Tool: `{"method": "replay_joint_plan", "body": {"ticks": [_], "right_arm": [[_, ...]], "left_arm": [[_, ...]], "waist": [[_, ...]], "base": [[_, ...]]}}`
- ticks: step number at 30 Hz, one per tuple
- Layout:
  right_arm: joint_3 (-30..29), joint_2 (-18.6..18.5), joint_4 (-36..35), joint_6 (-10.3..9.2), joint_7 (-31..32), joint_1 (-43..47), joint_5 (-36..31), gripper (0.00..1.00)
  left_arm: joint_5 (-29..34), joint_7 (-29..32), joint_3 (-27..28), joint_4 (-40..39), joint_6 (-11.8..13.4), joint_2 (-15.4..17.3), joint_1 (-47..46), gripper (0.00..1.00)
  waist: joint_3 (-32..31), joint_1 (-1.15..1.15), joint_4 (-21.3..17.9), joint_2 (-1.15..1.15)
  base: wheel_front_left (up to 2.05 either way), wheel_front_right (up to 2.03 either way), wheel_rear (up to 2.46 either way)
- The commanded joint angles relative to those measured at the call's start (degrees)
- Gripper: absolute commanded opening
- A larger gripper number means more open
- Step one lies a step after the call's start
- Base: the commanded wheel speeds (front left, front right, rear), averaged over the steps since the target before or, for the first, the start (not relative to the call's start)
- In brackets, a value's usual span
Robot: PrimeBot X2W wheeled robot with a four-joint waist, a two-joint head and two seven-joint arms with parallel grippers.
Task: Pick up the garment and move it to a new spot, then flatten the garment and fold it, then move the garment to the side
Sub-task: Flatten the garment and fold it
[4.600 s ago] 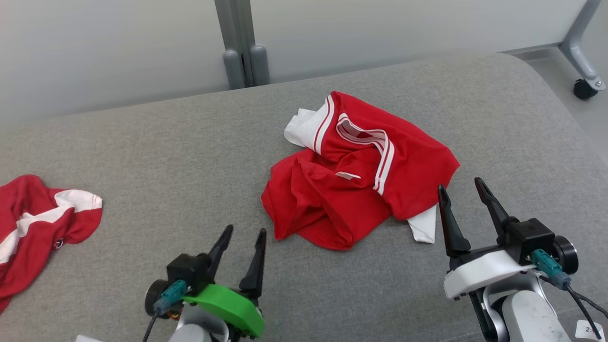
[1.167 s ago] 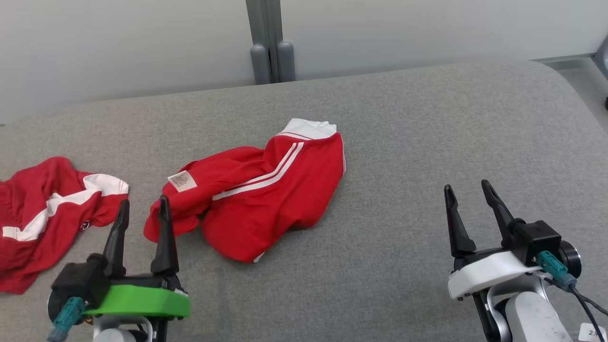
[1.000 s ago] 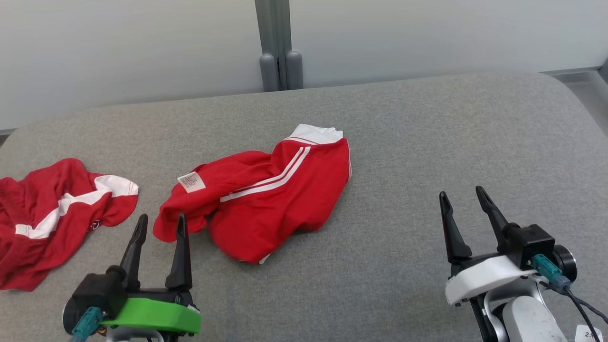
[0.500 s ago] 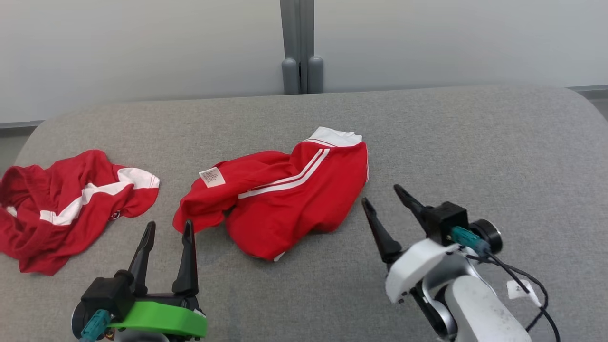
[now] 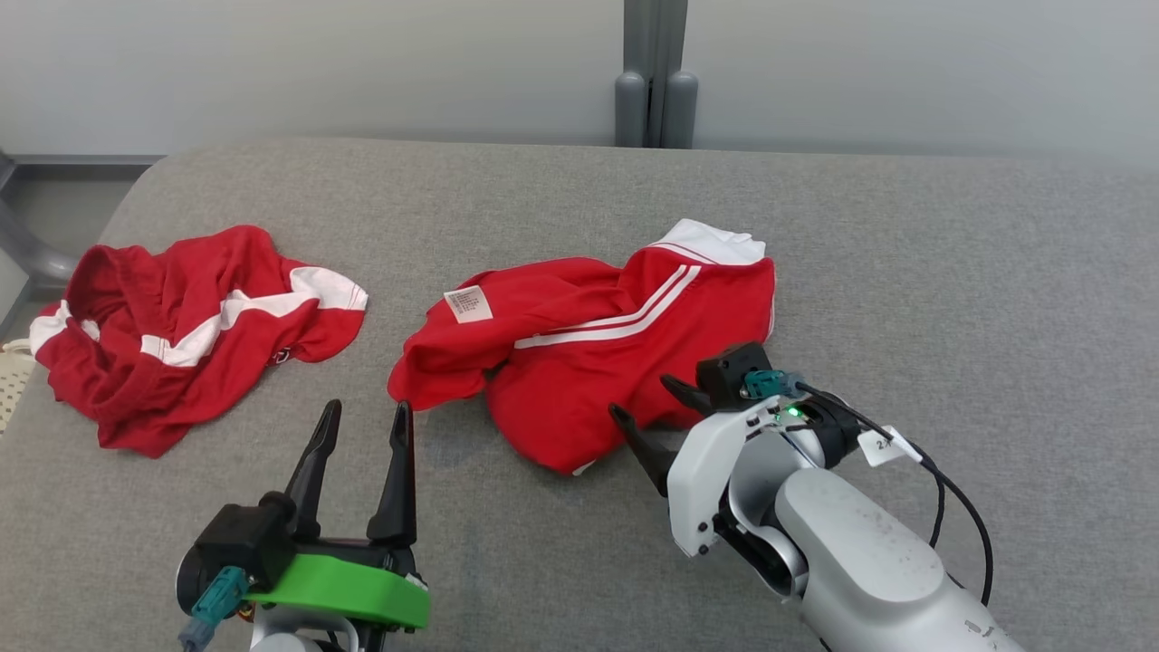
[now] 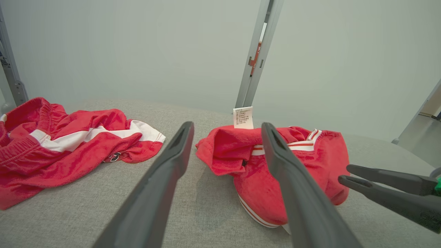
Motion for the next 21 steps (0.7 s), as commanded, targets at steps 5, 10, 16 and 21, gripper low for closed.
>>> {"method": "replay_joint_plan", "body": {"ticks": [5, 10, 16, 21], "right_arm": [[2.1, -0.2, 4.6, -0.04, -0.7, -3.3, 5.3, 1.00], [3.6, -0.2, 8.6, -0.04, -2.3, -5.9, 7.7, 1.00], [5.8, -0.2, 12.7, -0.04, -3.3, -8.3, 9.9, 1.00], [7.3, -0.2, 16.0, -0.04, -3.5, -9.9, 10.9, 0.18]], "left_arm": [[-0.4, 0.0, -0.9, 0.0, -0.2, 0.0, -1.7, 1.00], [-0.7, 0.0, -1.8, 0.1, -0.2, -0.1, -2.5, 1.00], [-1.1, 0.0, -2.5, 0.2, -0.2, -0.1, -2.9, 1.00], [-1.2, 0.0, -2.8, 0.2, -0.2, -0.2, -3.4, 1.00]], "waist": [[2.1, 0.00, 2.6, 0.00], [2.9, 0.00, 3.6, 0.00], [3.5, 0.00, 4.3, 0.00], [4.2, 0.00, 4.9, 0.00]], "base": [[0.00, 0.00, 0.00], [0.00, 0.00, 0.00], [0.00, 0.00, 0.00], [0.00, 0.00, 0.00]]}}
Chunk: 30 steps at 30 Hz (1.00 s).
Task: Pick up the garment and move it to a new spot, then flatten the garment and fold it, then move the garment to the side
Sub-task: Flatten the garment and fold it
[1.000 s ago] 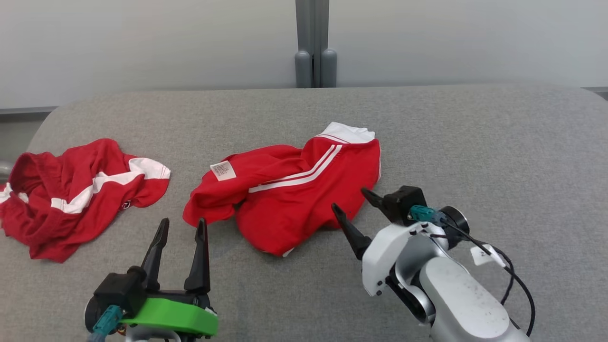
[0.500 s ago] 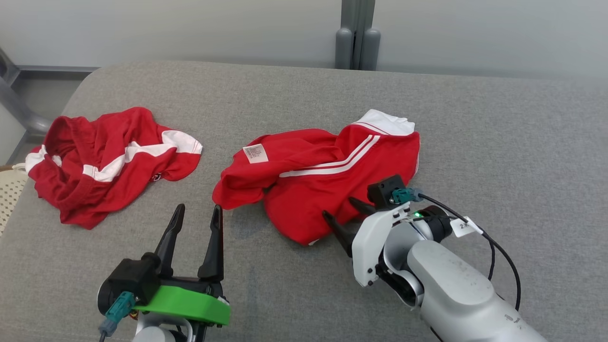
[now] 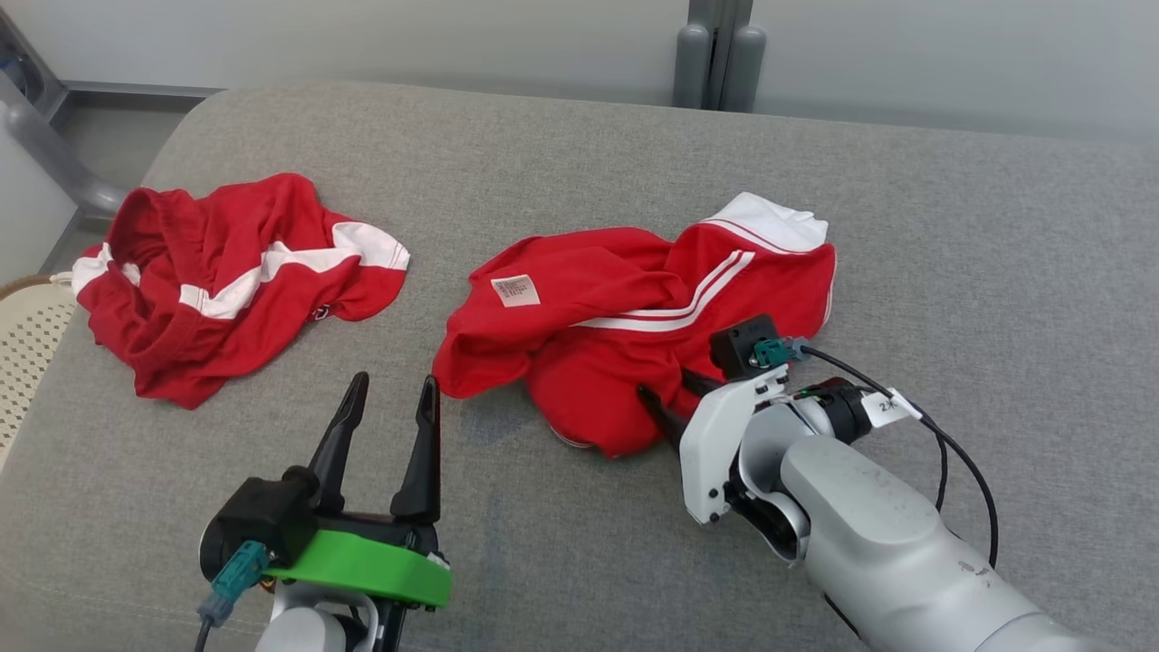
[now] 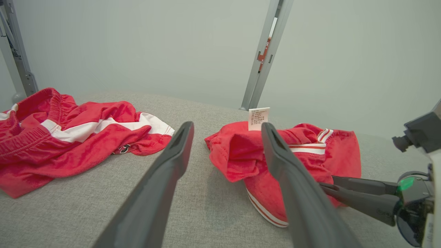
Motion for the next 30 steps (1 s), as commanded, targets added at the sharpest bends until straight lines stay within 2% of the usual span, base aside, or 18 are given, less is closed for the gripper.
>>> {"method": "replay_joint_plan", "body": {"ticks": [1, 7, 13, 19, 27, 28, 29, 30], "right_arm": [[0.5, -0.2, 0.9, -0.04, -0.2, -0.8, 0.3, 0.00], [1.1, -0.2, 3.1, -0.04, -2.2, -2.6, 0.5, 0.00], [-3.7, -0.2, 5.3, -0.04, -10.2, -4.2, -2.8, 0.00], [-14.0, -0.7, 7.3, -0.04, -15.6, -3.9, -9.3, 0.00], [-34.5, -6.2, 2.7, -0.06, -16.4, 4.3, -19.0, 0.00], [-37.5, -6.9, 3.0, -0.06, -16.4, 5.6, -20.9, 0.30], [-40.1, -6.9, 3.4, -0.06, -16.3, 6.4, -22.4, 1.00], [-42.0, -6.9, 3.6, -0.06, -16.1, 6.9, -23.7, 1.00]], "left_arm": [[-0.2, 0.0, -0.1, 0.1, -0.2, -0.1, -0.8, 1.00], [-0.2, 0.0, 0.4, 0.0, -0.2, -0.1, -1.0, 1.00], [0.0, 0.0, 1.6, -0.1, -0.2, -0.1, -0.4, 1.00], [0.6, 0.0, 2.9, -0.9, -0.2, 0.0, 0.8, 1.00], [0.8, 0.0, 3.1, -1.3, -0.2, 0.0, 1.4, 1.00], [0.8, 0.0, 3.1, -1.3, -0.2, 0.0, 1.4, 1.00], [0.7, 0.0, 3.0, -1.3, -0.2, 0.0, 1.3, 1.00], [0.7, 0.0, 3.0, -1.3, -0.2, 0.0, 1.3, 1.00]], "waist": [[0.3, 0.00, 0.2, 0.00], [0.9, 0.00, -0.2, 0.00], [0.2, 0.00, -2.1, 0.00], [-0.8, 0.00, -5.0, 0.00], [-1.7, 0.00, -7.1, 0.00], [-1.8, 0.00, -7.2, 0.00], [-1.8, 0.00, -7.4, 0.00], [-1.8, 0.00, -7.5, 0.00]], "base": [[0.00, 0.00, 0.00], [0.00, 0.00, 0.00], [0.00, 0.00, 0.00], [0.00, 0.00, 0.00], [0.00, 0.00, 0.00], [0.00, 0.00, 0.00], [0.00, 0.00, 0.00], [0.00, 0.00, 0.00]]}}
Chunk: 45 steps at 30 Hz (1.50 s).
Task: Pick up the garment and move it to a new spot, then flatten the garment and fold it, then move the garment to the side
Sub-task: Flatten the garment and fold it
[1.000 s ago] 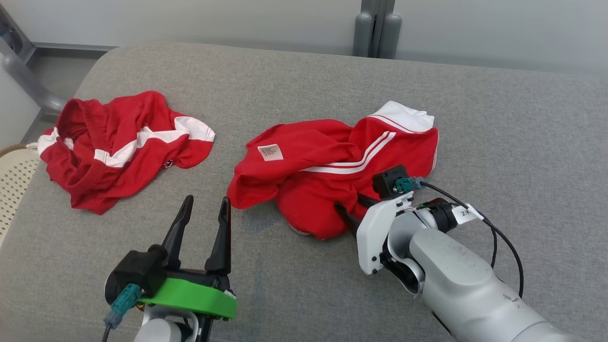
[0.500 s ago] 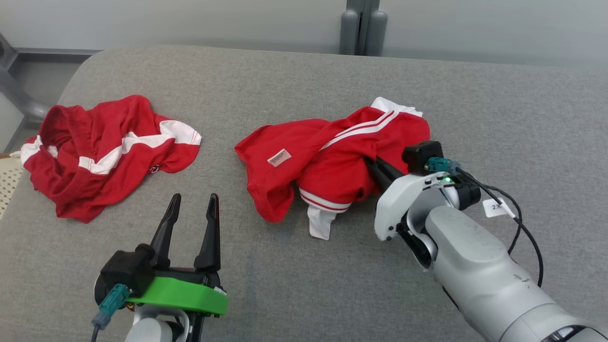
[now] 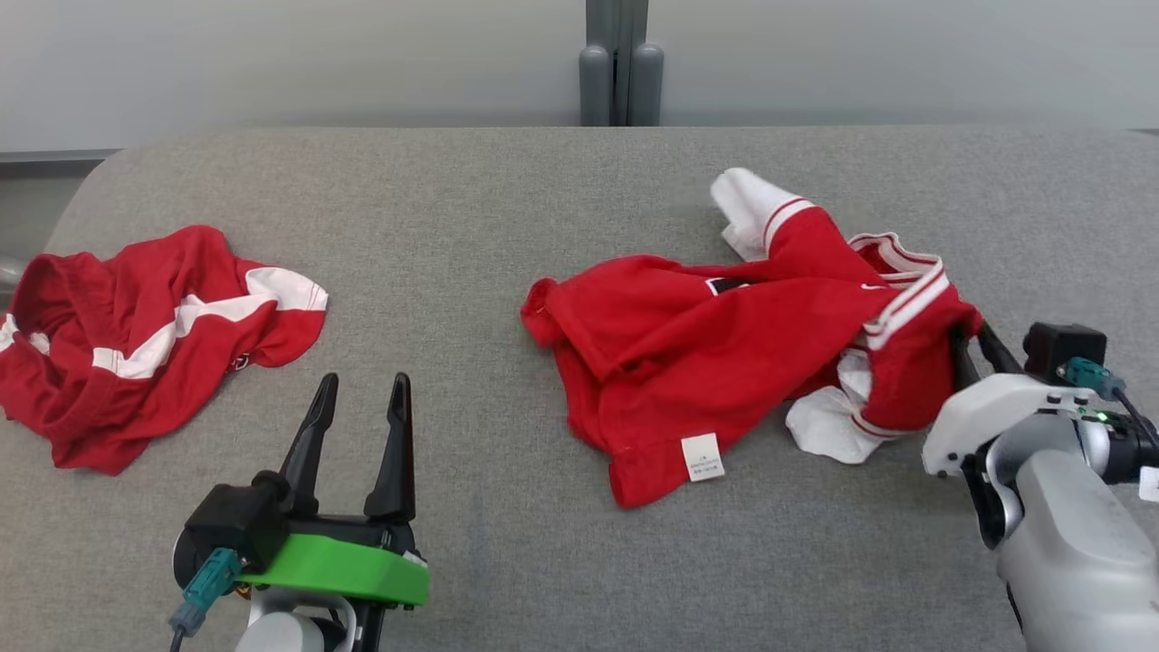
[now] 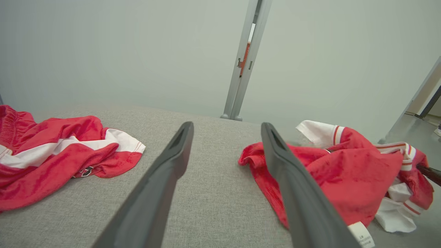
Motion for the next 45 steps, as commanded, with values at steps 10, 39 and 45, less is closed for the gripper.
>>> {"method": "replay_joint_plan", "body": {"ticks": [10, 39, 45], "right_arm": [[-11.9, 5.1, -10.7, -0.06, 1.4, 6.2, -11.9, 1.00], [-3.6, 6.9, -27.6, -0.08, 19.0, 12.5, -17.0, 1.00], [-5.1, 6.9, -26.0, -0.08, 20.1, 11.9, -17.7, 0.40]], "left_arm": [[0.5, 0.0, 0.0, 0.5, -0.2, 0.4, 1.5, 1.00], [-0.2, 0.0, -0.7, 0.6, -0.2, 0.7, -0.1, 1.00], [-0.2, 0.0, -0.4, 0.7, -0.2, 0.6, -0.2, 1.00]], "waist": [[-1.7, 0.00, -0.9, 0.00], [0.2, 0.00, -0.3, 0.00], [0.4, 0.00, -0.3, 0.00]], "base": [[0.00, 0.00, 0.00], [0.00, 0.00, 0.00], [0.00, 0.00, 0.00]]}}
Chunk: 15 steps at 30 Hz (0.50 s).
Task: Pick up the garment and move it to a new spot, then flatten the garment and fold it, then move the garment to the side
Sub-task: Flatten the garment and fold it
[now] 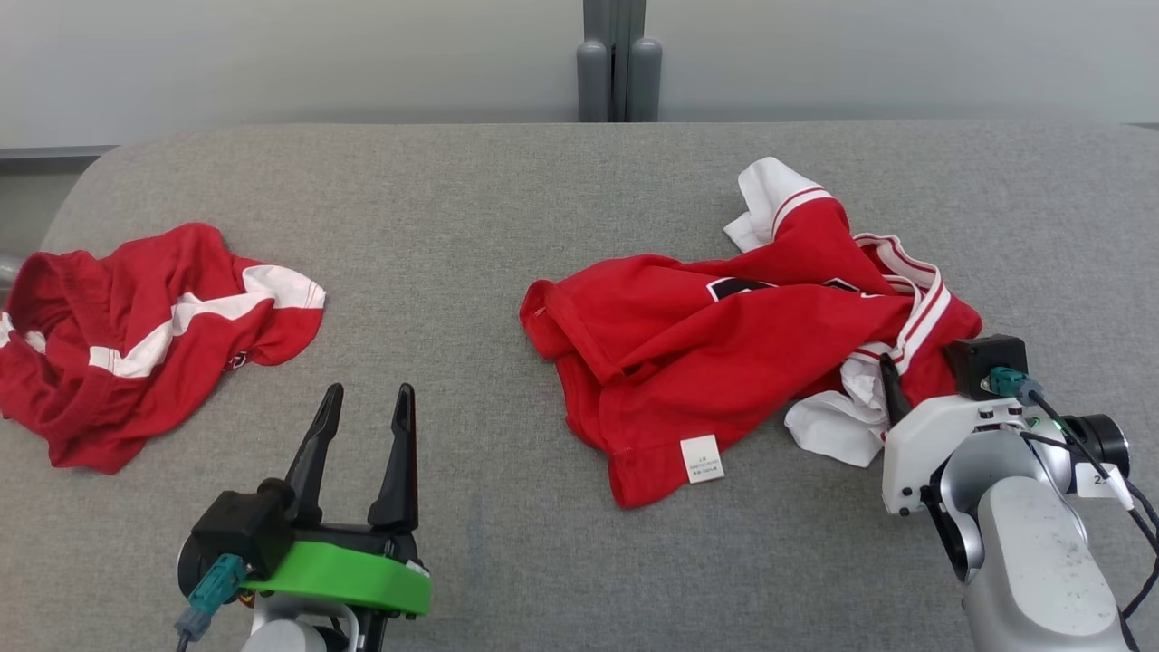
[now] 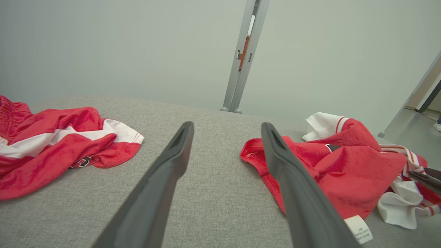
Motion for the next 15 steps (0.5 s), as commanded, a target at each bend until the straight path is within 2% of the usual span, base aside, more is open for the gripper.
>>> {"method": "replay_joint_plan", "body": {"ticks": [1, 2, 8, 12, 15], "right_arm": [[-0.2, -0.2, 0.3, -0.08, 0.2, -0.4, -0.2, 0.29], [-0.4, -0.2, 0.4, -0.08, 0.3, -0.4, -0.3, 0.02], [-2.3, -0.2, -0.9, -0.08, -2.0, 0.0, 3.1, 0.00], [-5.8, -0.2, -2.1, -0.08, -4.9, 0.5, 14.3, 0.00], [-9.8, -0.2, -2.3, -0.08, -7.4, 1.1, 20.1, 0.00]], "left_arm": [[-0.1, 0.0, 0.2, 0.0, -0.2, 0.2, -0.7, 1.00], [-0.1, 0.0, 0.3, 0.0, -0.2, 0.2, -0.7, 1.00], [0.0, 0.0, 0.7, -0.2, -0.2, 0.1, -0.6, 1.00], [0.2, 0.0, 0.9, -0.2, -0.2, 0.1, -0.2, 1.00], [0.3, 0.0, 0.9, -0.2, -0.2, 0.2, -0.1, 1.00]], "waist": [[0.0, 0.00, -0.1, 0.00], [0.1, 0.00, -0.1, 0.00], [0.1, 0.00, -0.6, 0.00], [-0.2, 0.00, -1.4, 0.00], [-0.3, 0.00, -2.1, 0.00]], "base": [[0.00, 0.00, 0.00], [0.00, 0.00, 0.00], [0.00, 0.00, 0.00], [0.00, 0.00, 0.00], [0.00, 0.00, 0.00]]}}
